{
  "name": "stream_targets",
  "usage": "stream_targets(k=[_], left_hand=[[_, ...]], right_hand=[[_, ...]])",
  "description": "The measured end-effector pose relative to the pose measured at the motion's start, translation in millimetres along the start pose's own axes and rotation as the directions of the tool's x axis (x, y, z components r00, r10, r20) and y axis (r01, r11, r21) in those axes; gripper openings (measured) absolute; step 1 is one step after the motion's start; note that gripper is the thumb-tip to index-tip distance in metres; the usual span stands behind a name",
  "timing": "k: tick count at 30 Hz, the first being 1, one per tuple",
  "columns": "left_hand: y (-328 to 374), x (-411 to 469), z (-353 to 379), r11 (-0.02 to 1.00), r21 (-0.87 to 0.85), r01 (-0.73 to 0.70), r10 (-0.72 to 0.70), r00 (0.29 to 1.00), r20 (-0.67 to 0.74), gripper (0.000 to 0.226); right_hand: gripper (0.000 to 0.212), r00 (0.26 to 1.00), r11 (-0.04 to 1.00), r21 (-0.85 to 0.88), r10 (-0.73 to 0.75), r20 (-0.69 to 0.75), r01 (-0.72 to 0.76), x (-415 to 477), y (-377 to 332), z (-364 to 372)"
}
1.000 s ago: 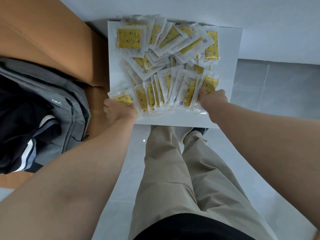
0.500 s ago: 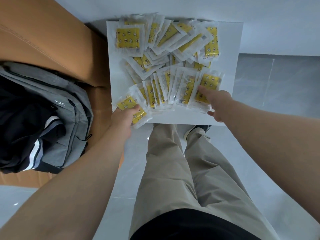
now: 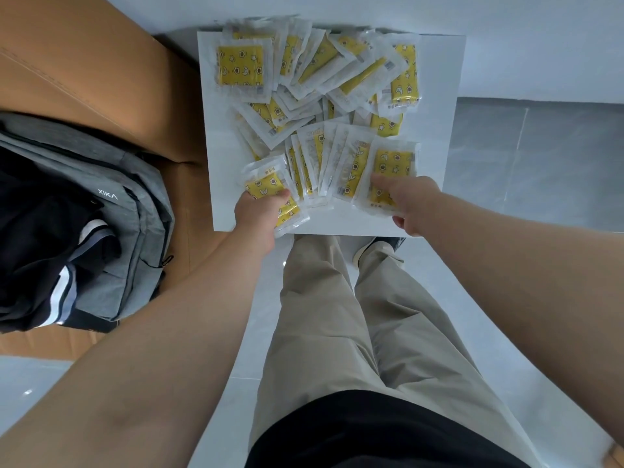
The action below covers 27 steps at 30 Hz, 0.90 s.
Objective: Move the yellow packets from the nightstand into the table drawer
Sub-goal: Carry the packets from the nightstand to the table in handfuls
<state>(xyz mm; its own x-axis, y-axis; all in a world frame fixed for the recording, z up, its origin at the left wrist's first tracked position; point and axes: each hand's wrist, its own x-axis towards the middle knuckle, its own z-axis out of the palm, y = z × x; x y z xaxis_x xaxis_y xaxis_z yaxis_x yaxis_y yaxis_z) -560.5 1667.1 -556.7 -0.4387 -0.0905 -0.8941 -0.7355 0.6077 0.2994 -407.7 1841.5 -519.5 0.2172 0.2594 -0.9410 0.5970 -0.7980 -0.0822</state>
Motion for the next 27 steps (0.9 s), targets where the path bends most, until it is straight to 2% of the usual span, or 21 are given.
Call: stream_targets(k=[2, 6, 13, 15, 19, 22, 27], left_hand=[[0, -1, -1, 0.999, 0.042, -0.021, 0.022, 0.999, -0.029, 0.048], [3, -6, -1, 0.997, 0.067, -0.049, 0.052, 0.997, -0.048, 0.048], [9, -19, -4, 1.0, -0.031, 0.006, -0.008, 0.996, -0.084, 0.066], [10, -20, -7, 1.0, 0.009, 0.014, -0.014, 0.998, -0.061, 0.059], [13, -24, -10, 1.0, 0.007, 0.0, 0.0, 0.999, -0.052, 0.029], [17, -28, -12, 0.999, -0.036, -0.014, 0.011, 0.998, -0.066, 0.026], [22, -44, -20, 0.998, -0.046, -0.05, 0.045, 0.993, -0.111, 0.03]], right_hand=[[0.048, 1.0, 1.0, -0.027, -0.007, -0.014, 0.007, -1, 0, -4], [0.044, 0.997, 0.997, -0.071, -0.025, -0.072, 0.02, -3, 0, -9], [0.046, 0.998, 0.997, -0.079, -0.021, -0.06, 0.016, -9, 4, -19], [0.044, 0.997, 0.998, -0.046, -0.038, -0.068, 0.035, -10, 6, -23], [0.038, 0.994, 0.997, -0.003, -0.079, -0.078, 0.079, -12, 8, -29], [0.041, 0.991, 0.992, 0.061, -0.102, -0.091, 0.107, -15, 10, -30], [0.033, 0.989, 0.974, 0.189, -0.106, -0.107, 0.125, -27, 12, -41]])
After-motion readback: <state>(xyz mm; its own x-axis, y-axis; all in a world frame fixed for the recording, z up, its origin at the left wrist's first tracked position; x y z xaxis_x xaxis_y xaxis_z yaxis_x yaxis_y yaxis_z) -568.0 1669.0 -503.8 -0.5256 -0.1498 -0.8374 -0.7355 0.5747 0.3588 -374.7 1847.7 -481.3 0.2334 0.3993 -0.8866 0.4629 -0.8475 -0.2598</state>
